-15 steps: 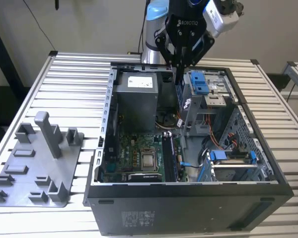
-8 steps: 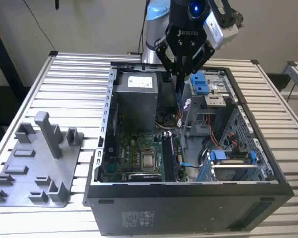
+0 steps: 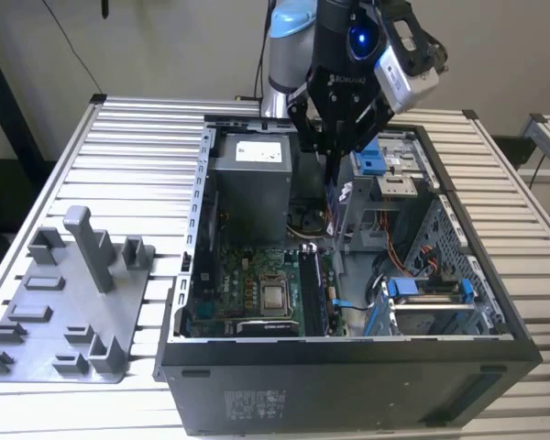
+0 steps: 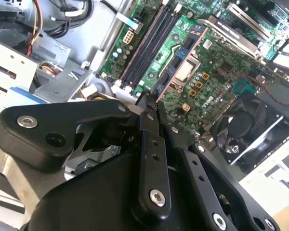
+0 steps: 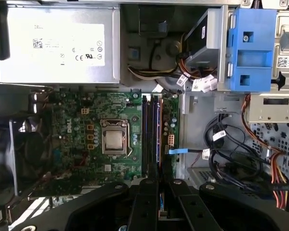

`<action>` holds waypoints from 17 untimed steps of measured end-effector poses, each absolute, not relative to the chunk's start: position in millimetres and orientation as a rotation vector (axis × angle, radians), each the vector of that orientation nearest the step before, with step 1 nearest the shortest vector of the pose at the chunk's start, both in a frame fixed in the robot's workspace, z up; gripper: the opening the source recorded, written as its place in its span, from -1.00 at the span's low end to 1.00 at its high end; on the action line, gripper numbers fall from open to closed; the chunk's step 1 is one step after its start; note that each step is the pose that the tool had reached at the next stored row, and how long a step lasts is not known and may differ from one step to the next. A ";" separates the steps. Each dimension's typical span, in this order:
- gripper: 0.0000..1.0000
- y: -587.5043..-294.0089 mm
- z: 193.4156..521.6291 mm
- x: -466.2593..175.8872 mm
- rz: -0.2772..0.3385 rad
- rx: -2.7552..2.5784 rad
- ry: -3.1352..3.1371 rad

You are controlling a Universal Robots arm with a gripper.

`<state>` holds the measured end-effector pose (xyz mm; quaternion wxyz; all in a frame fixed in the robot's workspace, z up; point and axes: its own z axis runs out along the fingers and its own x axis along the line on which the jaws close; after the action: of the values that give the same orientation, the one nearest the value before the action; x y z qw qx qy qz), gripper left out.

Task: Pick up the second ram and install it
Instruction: 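Insert the second ram into the second slot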

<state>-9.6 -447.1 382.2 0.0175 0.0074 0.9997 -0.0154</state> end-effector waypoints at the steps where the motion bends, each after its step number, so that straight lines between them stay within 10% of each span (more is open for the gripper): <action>1: -0.72 -447.6 380.6 -9.5 -0.048 0.021 3.106; 17: -0.72 -448.2 370.2 -9.5 -0.048 0.017 3.108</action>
<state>-9.5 -448.2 370.2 0.0167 0.0056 0.9997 -0.0156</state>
